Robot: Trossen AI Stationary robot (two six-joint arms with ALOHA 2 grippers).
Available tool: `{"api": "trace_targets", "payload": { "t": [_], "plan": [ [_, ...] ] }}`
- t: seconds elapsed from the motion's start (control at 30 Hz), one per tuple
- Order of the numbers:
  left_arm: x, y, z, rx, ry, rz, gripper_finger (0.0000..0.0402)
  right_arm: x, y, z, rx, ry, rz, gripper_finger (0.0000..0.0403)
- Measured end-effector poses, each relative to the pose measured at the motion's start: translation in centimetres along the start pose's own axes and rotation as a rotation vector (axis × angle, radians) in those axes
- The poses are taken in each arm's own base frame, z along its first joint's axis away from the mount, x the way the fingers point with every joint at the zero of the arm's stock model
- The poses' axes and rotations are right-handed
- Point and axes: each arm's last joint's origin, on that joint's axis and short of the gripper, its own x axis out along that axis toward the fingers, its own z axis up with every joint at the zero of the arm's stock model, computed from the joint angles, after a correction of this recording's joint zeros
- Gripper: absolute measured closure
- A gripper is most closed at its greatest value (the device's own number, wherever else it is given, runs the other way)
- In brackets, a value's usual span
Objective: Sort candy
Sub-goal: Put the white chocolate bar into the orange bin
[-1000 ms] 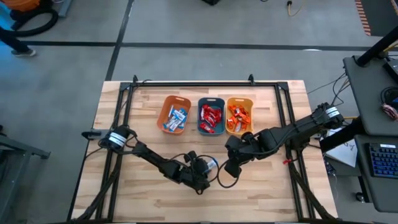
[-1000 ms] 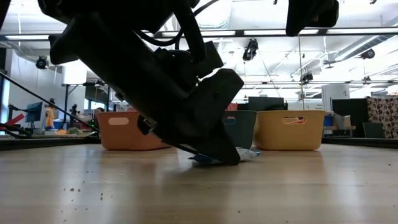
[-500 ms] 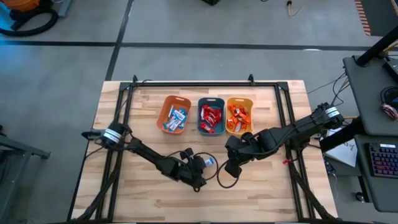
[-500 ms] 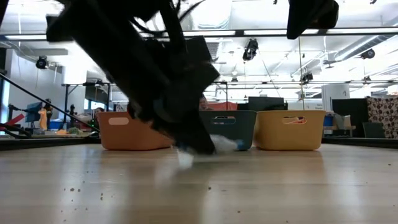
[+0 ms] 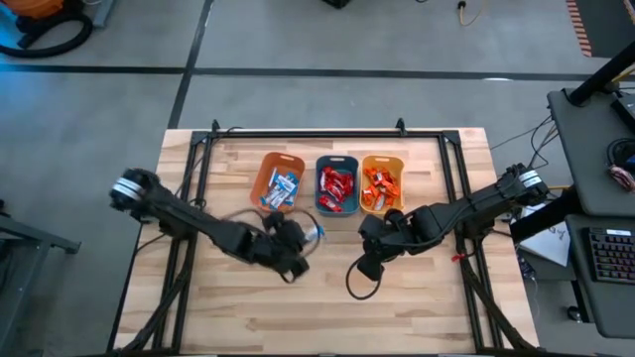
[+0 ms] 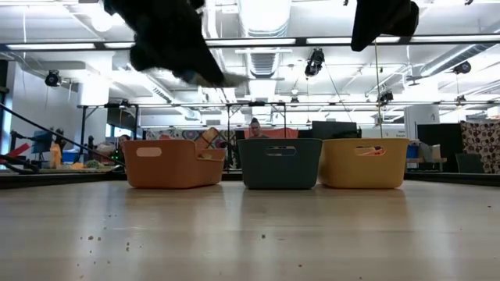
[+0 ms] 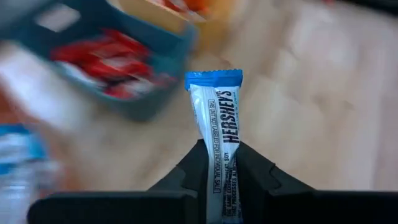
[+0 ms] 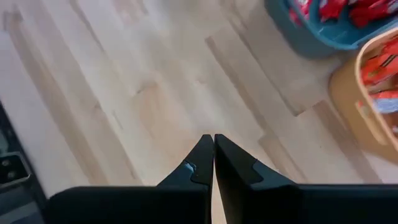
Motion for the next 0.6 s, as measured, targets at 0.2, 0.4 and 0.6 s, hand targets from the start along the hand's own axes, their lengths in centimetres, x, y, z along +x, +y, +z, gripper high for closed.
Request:
{"api": "trace_targets", "payload": {
  "t": [0.2, 0.4, 0.6],
  "plan": [
    [-2.8, 6.3, 3.7, -0.033, -0.041, 0.193, 0.0365, 0.0, 0.0, 0.2, 0.022, -0.045, -0.017, 0.0394],
    [-1.7, 13.6, 4.5, -0.086, -0.014, 0.297, 0.0365, -0.1, 0.5, 0.8, 0.043, -0.124, 0.021, 0.0394],
    [0.8, 18.9, 2.7, -0.197, 0.035, 0.251, 0.0365, -0.1, 0.7, 1.0, 0.049, -0.161, 0.020, 0.0394]
  ]
}}
